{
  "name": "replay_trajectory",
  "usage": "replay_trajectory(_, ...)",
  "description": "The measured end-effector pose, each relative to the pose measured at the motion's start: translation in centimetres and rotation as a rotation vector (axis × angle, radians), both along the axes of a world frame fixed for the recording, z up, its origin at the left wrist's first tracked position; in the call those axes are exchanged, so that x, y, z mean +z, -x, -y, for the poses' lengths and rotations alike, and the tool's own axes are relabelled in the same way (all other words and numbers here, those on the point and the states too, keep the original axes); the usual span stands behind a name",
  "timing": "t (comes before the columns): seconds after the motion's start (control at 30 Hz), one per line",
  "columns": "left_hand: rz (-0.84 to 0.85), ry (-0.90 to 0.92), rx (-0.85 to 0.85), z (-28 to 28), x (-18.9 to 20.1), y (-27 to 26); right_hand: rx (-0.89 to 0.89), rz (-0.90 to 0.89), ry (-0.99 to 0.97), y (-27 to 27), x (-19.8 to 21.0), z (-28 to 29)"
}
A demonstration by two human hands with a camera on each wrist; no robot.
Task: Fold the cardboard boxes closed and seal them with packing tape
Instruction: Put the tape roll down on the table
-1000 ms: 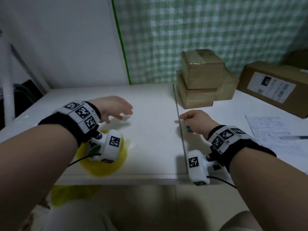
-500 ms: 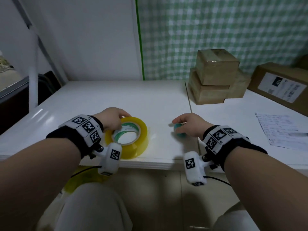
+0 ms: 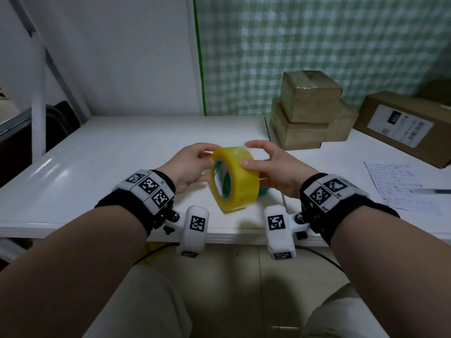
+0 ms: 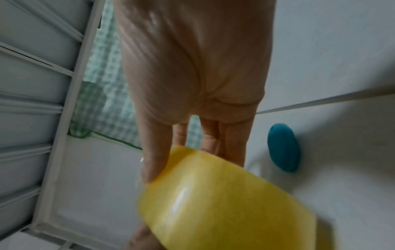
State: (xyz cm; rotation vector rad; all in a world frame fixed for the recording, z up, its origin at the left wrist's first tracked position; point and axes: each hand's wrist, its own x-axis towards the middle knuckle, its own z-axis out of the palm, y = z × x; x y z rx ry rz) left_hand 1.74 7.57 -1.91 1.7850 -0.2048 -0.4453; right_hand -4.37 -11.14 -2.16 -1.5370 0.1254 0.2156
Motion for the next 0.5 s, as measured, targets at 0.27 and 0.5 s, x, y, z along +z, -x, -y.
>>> replay_trajectory(0.27,0.103,0.031,-0.001,1.0,1.9,1.3,-0.015,0.109,0.046,0.0,0.3,-1.6)
replay_trajectory(0.5,0.237,0.063,0.061,0.5,1.6,1.6,-0.071,0.135,0.056,-0.2,0.9,-2.7)
